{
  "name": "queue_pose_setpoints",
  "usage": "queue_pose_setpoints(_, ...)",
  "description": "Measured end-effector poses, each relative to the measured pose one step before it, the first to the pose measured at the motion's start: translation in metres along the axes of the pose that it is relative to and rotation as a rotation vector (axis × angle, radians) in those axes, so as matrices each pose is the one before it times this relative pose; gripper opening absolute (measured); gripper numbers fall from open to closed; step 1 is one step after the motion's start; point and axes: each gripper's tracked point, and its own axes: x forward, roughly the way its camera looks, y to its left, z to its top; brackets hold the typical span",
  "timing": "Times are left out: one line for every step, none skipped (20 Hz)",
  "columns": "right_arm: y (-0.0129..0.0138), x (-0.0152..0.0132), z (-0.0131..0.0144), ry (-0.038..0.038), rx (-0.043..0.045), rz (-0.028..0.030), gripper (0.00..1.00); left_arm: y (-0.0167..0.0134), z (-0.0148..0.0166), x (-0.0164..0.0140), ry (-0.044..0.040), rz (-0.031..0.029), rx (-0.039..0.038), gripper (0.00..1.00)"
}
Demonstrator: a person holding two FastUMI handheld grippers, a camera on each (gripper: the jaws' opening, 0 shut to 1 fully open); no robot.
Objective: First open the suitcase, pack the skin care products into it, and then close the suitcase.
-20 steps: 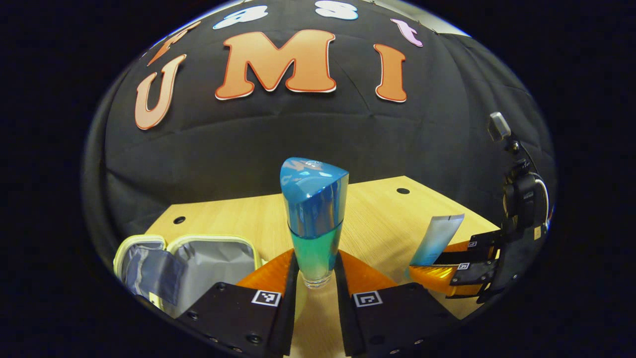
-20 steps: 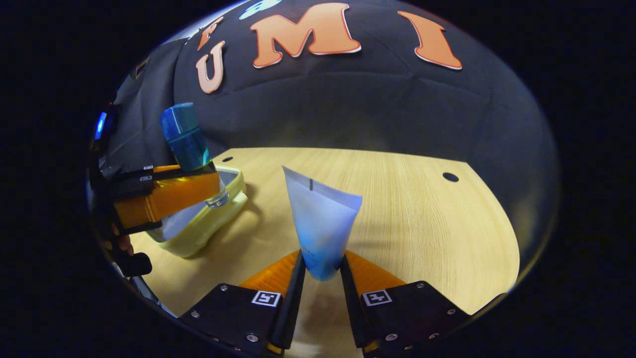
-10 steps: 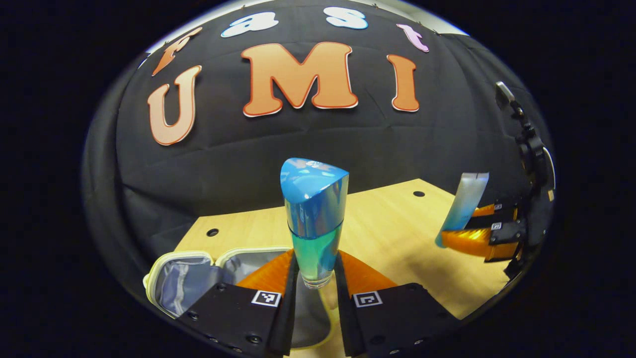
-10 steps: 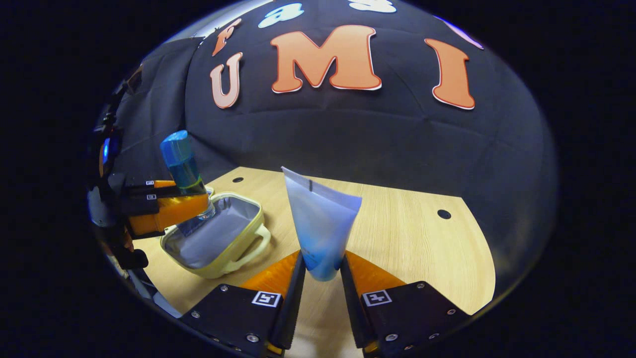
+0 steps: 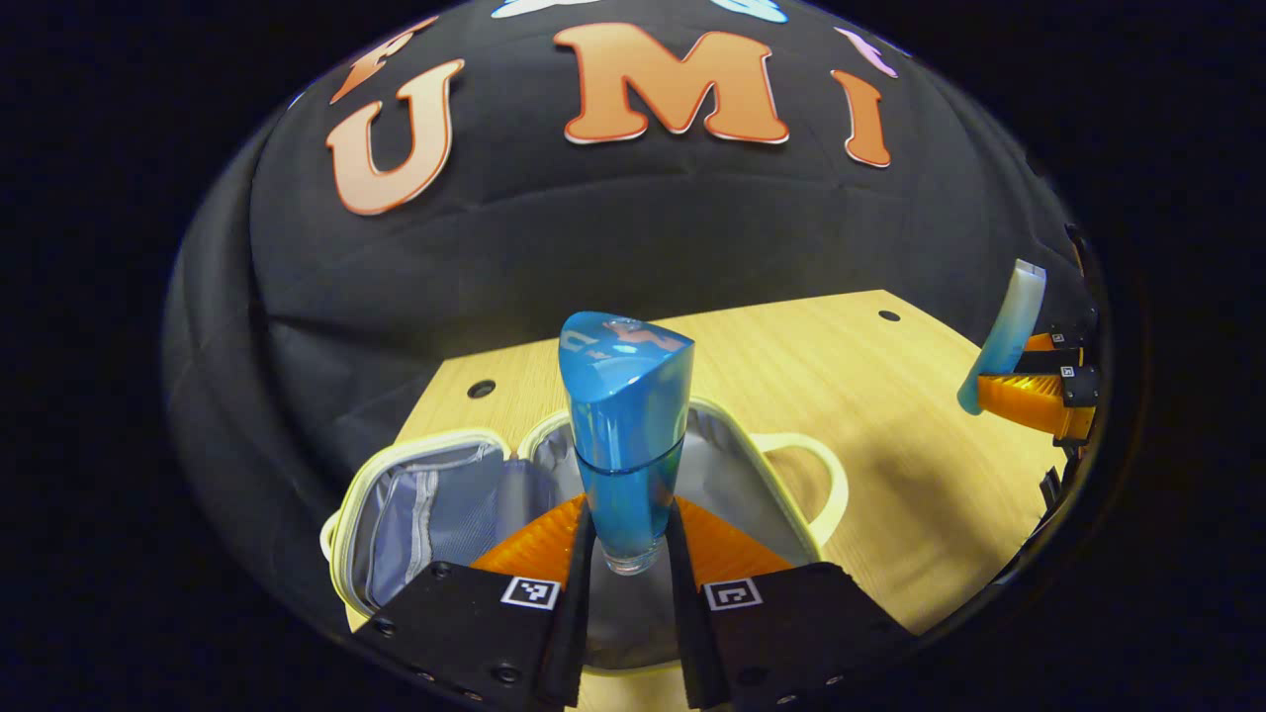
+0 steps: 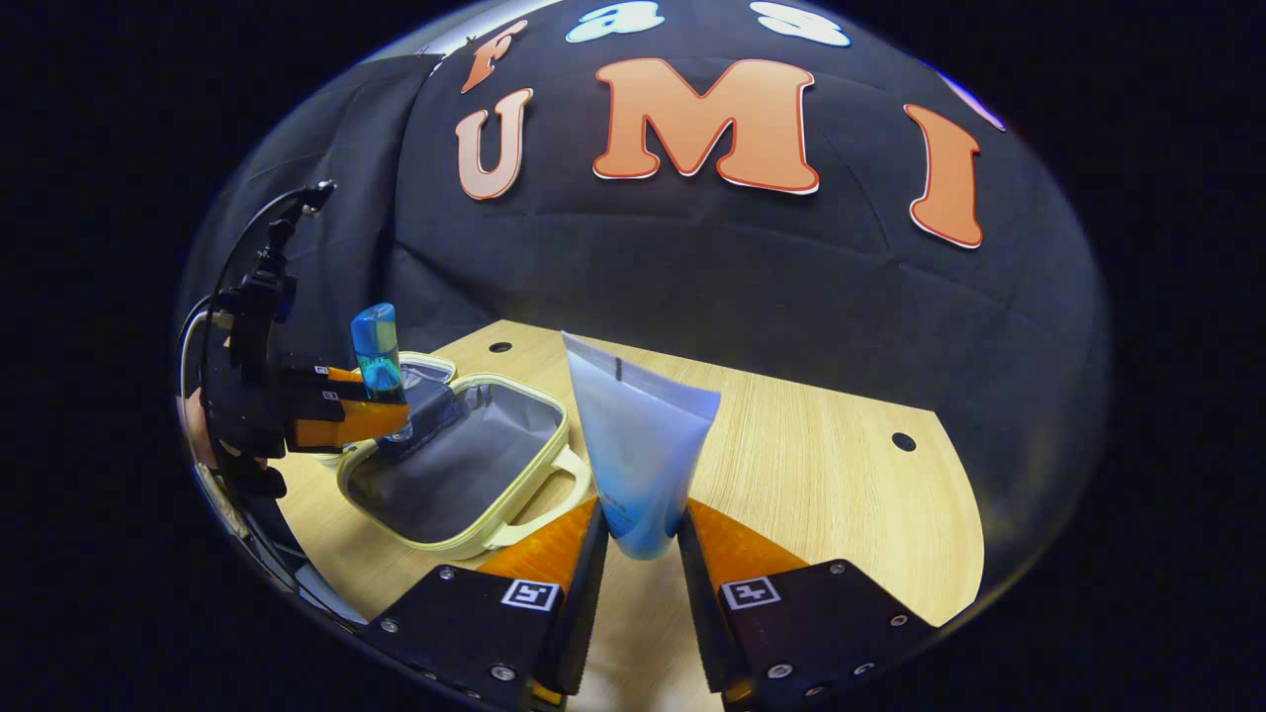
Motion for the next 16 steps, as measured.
queue_pose_setpoints(0.00316,0.00140,0.00234,-0.00043,0.00058,-0.00455,0.46,0.00485,-0.00760,0.00455,0.02385,-0.00920,-0.01248,0.39)
queue_pose_setpoints(0.00474,0.00173,0.00011,0.00109,0.00680,0.00165,0.46,0.00303,-0.00638,0.00574,0.02623,-0.01525,-0.00687,0.39)
queue_pose_setpoints(0.00399,0.00210,0.00153,-0.00112,0.00927,-0.00296,0.46,0.00221,-0.00550,0.00660,0.02139,-0.01620,-0.00795,0.39)
queue_pose_setpoints(0.00709,0.00087,0.00092,0.00217,0.01055,0.00218,0.46,0.00190,-0.00636,0.00668,0.02869,-0.01388,-0.00542,0.39)
queue_pose_setpoints(0.00481,0.00264,0.00068,0.00090,0.00903,-0.00415,0.46,0.00233,-0.00688,0.00514,0.02016,-0.01491,-0.00633,0.38)
queue_pose_setpoints(0.00535,0.00263,-0.00157,0.00429,0.00851,-0.00036,0.46,0.00043,-0.00584,0.00644,0.02162,-0.01796,-0.00606,0.39)
queue_pose_setpoints(0.00373,0.00205,-0.00013,0.00423,0.00652,-0.00698,0.46,0.00019,-0.00353,0.00706,0.01830,-0.02098,-0.00387,0.39)
queue_pose_setpoints(0.00556,0.00158,-0.00197,0.00605,0.00814,-0.00350,0.41,0.00026,-0.00291,0.00509,0.01629,-0.01596,0.00040,0.39)
queue_pose_setpoints(0.00540,0.00251,-0.00044,0.00327,0.00917,-0.00432,0.46,-0.00004,-0.00405,0.00512,0.01892,-0.01781,0.00027,0.39)
queue_pose_setpoints(0.00540,0.00132,0.00042,0.00117,0.00882,-0.00252,0.46,-0.00197,-0.00286,0.00316,0.01594,-0.01881,-0.00080,0.39)
queue_pose_setpoints(0.00536,0.00185,0.00124,0.00242,0.00771,0.00220,0.46,-0.00128,-0.00449,0.00426,0.02639,-0.01970,-0.00024,0.39)
queue_pose_setpoints(0.00538,0.00061,-0.00071,0.00193,0.00514,-0.00032,0.46,-0.00068,-0.00368,0.00631,0.01819,-0.02136,0.00175,0.39)
queue_pose_setpoints(0.00595,0.00155,-0.00059,0.00356,0.00690,0.00441,0.46,-0.00270,-0.00705,0.00305,0.04468,-0.02494,0.00588,0.39)
queue_pose_setpoints(0.00452,0.00115,-0.00011,0.00484,0.00724,0.00167,0.46,-0.00147,-0.00430,0.00287,0.02012,-0.01909,-0.00105,0.39)
queue_pose_setpoints(0.00403,0.00065,-0.00014,0.00448,0.00865,0.00404,0.46,-0.00124,-0.00823,0.00548,0.03771,-0.01000,-0.00681,0.39)
queue_pose_setpoints(0.00356,0.00180,-0.00050,0.00427,0.01006,0.00028,0.46,-0.00212,-0.00269,0.00173,0.01530,-0.00715,-0.00968,0.39)
